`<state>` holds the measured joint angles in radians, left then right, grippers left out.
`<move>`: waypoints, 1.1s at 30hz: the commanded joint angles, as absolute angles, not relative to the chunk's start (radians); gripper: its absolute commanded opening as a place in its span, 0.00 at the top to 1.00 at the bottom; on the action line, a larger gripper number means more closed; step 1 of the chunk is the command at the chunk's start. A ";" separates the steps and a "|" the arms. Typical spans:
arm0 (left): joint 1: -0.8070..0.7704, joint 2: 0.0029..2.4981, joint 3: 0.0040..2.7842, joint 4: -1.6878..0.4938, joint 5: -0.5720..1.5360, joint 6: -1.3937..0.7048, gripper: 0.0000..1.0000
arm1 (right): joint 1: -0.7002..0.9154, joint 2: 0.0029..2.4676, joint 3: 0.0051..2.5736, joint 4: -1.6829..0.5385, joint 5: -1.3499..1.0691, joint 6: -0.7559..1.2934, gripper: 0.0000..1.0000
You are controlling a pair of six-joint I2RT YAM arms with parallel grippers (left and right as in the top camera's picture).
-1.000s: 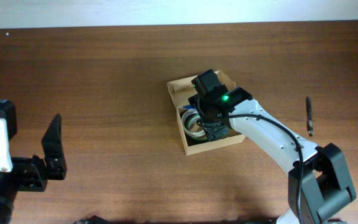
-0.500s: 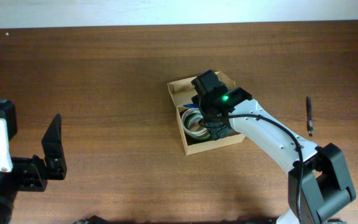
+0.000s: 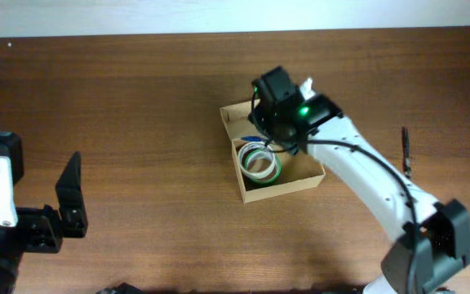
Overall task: Pack container
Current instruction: 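Lower the blue pen into the box and open the right gripper, then move the right gripper back over the black pen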
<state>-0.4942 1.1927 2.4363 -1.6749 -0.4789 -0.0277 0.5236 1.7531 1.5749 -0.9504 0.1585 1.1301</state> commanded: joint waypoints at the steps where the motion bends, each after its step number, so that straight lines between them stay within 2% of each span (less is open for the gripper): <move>1: -0.495 1.190 2.433 -1.678 -0.476 -0.034 0.01 | 0.475 1.701 1.719 -1.047 0.267 0.829 0.16; 6: -0.495 1.190 2.433 -1.678 -0.476 -0.034 0.01 | 0.380 1.701 1.822 -1.195 0.340 0.519 0.15; 7: -0.495 1.190 2.433 -1.678 -0.476 -0.034 0.01 | 0.355 1.701 1.825 -1.214 0.335 0.418 0.10; 8: -0.495 1.190 2.433 -1.678 -0.476 -0.034 0.01 | 0.334 1.701 1.825 -1.229 0.329 0.354 0.00; 11: -0.495 1.190 2.433 -1.678 -0.476 -0.034 0.01 | 0.254 1.703 1.824 -1.300 0.323 0.210 0.01; 17: -0.494 1.190 2.433 -1.677 -0.476 -0.034 0.01 | 0.054 1.716 1.816 -1.386 0.282 0.173 0.01; 23: -0.495 1.190 2.433 -1.677 -0.476 -0.034 0.01 | -0.122 1.755 1.767 -1.452 0.138 -0.002 0.01; 26: -0.495 1.190 2.433 -1.676 -0.476 -0.034 0.01 | -0.184 1.784 1.759 -1.478 0.130 -0.098 0.01; 33: -0.495 1.190 2.433 -1.676 -0.498 -0.033 0.01 | -0.279 1.868 1.759 -1.441 0.115 -0.159 0.01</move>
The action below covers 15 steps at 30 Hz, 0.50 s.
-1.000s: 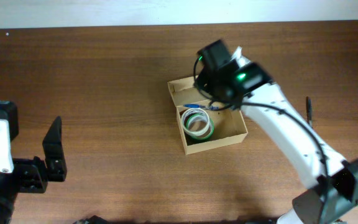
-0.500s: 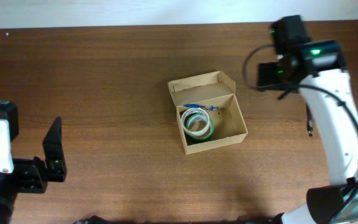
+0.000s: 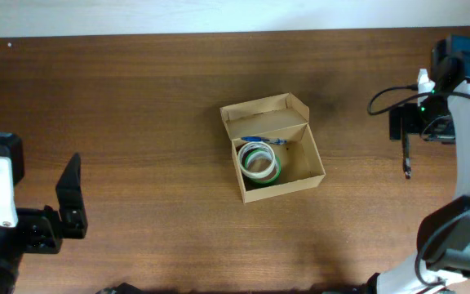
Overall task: Pack container
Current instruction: 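Move the right gripper back over the black pen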
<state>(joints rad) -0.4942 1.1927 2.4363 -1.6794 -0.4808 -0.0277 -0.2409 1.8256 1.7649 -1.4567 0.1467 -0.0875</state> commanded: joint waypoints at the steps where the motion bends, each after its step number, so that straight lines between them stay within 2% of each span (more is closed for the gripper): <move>1: -0.495 1.190 2.433 -1.676 -0.498 -0.033 0.01 | -0.293 1.886 1.758 -1.431 0.111 -0.162 0.01; 5: -0.495 1.190 2.433 -1.676 -0.498 -0.033 0.01 | -0.337 1.987 1.758 -1.382 0.078 -0.204 0.00; 8: -0.494 1.190 2.433 -1.676 -0.498 -0.033 0.01 | -0.356 2.061 1.758 -1.356 0.043 -0.233 0.06; 15: -0.494 1.190 2.433 -1.677 -0.515 -0.033 0.01 | -0.368 2.170 1.758 -1.288 0.040 -0.255 0.12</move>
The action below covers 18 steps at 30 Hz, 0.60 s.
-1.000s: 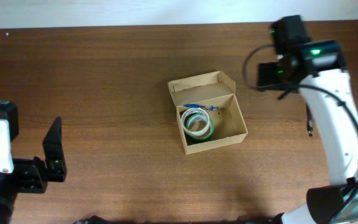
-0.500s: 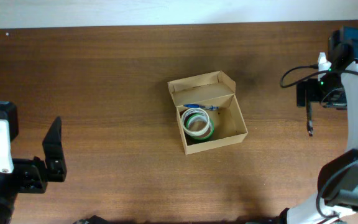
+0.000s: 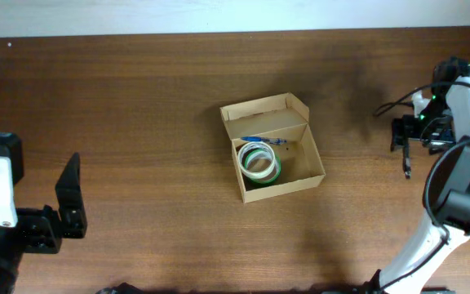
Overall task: Pack container
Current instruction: 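Move the right gripper back over the black pen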
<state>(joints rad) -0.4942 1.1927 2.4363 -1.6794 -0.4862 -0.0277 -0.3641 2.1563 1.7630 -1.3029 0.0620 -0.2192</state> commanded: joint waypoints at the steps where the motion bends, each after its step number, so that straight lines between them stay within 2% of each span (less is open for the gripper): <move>1: -0.494 1.190 2.433 -1.678 -0.521 -0.033 0.01 | -0.368 2.180 1.758 -1.277 0.041 -0.255 0.13; 4: -0.494 1.190 2.433 -1.678 -0.522 -0.033 0.01 | -0.368 2.194 1.758 -1.254 0.041 -0.259 0.17; 10: -0.494 1.190 2.433 -1.687 -0.522 -0.033 0.01 | -0.369 2.215 1.757 -1.225 0.041 -0.274 0.39; 18: -0.494 1.190 2.433 -1.687 -0.527 -0.030 0.01 | -0.414 2.217 1.676 -1.142 0.036 -0.284 0.38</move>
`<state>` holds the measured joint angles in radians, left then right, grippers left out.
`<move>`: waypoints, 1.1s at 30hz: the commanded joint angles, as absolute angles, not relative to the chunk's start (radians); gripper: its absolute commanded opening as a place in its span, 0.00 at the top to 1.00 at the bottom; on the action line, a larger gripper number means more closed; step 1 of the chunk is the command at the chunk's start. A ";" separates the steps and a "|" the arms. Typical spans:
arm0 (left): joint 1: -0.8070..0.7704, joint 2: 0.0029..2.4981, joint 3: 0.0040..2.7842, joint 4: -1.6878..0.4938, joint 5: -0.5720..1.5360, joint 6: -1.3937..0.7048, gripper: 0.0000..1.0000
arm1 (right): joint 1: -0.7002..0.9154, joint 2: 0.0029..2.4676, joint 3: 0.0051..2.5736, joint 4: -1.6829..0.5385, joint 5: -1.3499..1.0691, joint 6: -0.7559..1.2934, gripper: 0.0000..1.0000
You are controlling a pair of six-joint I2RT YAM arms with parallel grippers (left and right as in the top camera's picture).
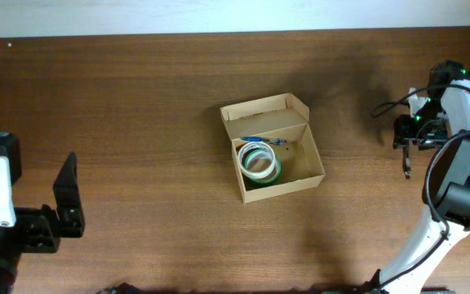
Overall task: Pack container
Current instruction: 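Move the right gripper back over the black pen, then lower and close the right gripper on the black pen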
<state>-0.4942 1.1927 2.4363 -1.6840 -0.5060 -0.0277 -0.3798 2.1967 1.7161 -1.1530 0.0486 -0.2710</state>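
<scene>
An open cardboard box (294,167) sits mid-table with its flap folded back. Inside lie stacked tape rolls (259,162), white and green, and a blue pen (261,140) behind them. A thin dark pen-like stick (406,163) lies on the wood at the far right. My right gripper (406,133) is over the stick's far end; the overhead view does not show how its jaws stand. My left gripper (66,194) rests at the near left, far from the box, with only one dark finger showing.
The left arm's white and black body fills the near left corner. The right arm (455,188) runs along the right edge from the near side. A pale wall strip (219,15) borders the table's far edge.
My right gripper has stayed over the far end of the dark stick, shifting only a little. The left gripper has edged slightly left. The box and its contents have not moved.
My right gripper was first down over the back of the box, beside the tape rolls. Then it was far right, beside the dark stick. After that it was over the stick's far end, and it is there now. The stick still lies flat.
</scene>
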 commanded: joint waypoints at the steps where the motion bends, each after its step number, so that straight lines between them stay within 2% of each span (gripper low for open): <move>1: -0.494 1.190 2.433 -1.687 -0.535 -0.030 0.01 | -0.421 2.217 1.662 -1.131 0.036 -0.284 0.38; 6: -0.494 1.190 2.433 -1.687 -0.548 -0.030 0.01 | -0.453 2.217 1.596 -1.079 0.029 -0.284 0.41; 15: -0.494 1.190 2.433 -1.687 -0.551 -0.030 0.01 | -0.451 2.217 1.549 -1.038 0.009 -0.284 0.64; 18: -0.494 1.190 2.433 -1.687 -0.551 -0.030 0.01 | -0.451 2.217 1.549 -1.039 -0.006 -0.284 0.78; 21: -0.494 1.190 2.433 -1.687 -0.551 -0.030 0.01 | -0.451 2.217 1.549 -1.039 -0.023 -0.283 0.88; 22: -0.494 1.190 2.433 -1.687 -0.551 -0.030 0.01 | -0.451 2.217 1.549 -1.039 -0.028 -0.283 0.96; 33: -0.494 1.190 2.433 -1.687 -0.551 -0.030 0.01 | -0.451 2.217 1.549 -1.040 -0.072 -0.239 0.96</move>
